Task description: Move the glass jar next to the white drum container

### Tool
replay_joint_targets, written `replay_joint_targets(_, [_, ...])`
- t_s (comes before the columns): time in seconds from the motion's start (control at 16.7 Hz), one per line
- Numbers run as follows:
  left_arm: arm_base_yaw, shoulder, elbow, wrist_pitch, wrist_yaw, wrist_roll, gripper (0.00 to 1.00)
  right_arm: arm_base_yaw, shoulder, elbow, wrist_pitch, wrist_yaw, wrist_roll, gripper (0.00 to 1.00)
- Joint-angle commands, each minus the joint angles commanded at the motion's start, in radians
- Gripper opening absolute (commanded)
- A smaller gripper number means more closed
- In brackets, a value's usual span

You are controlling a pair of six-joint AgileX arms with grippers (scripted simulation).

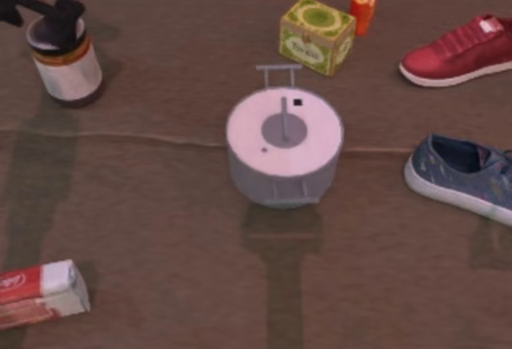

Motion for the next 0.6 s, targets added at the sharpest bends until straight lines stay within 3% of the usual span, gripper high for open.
replay_joint_targets(0.6, [-0.013,0.064,-0.069,0.131,-0.003,-0.012,1.0,0.0,0.0,0.0,0.0,0.0,0.0,1.0])
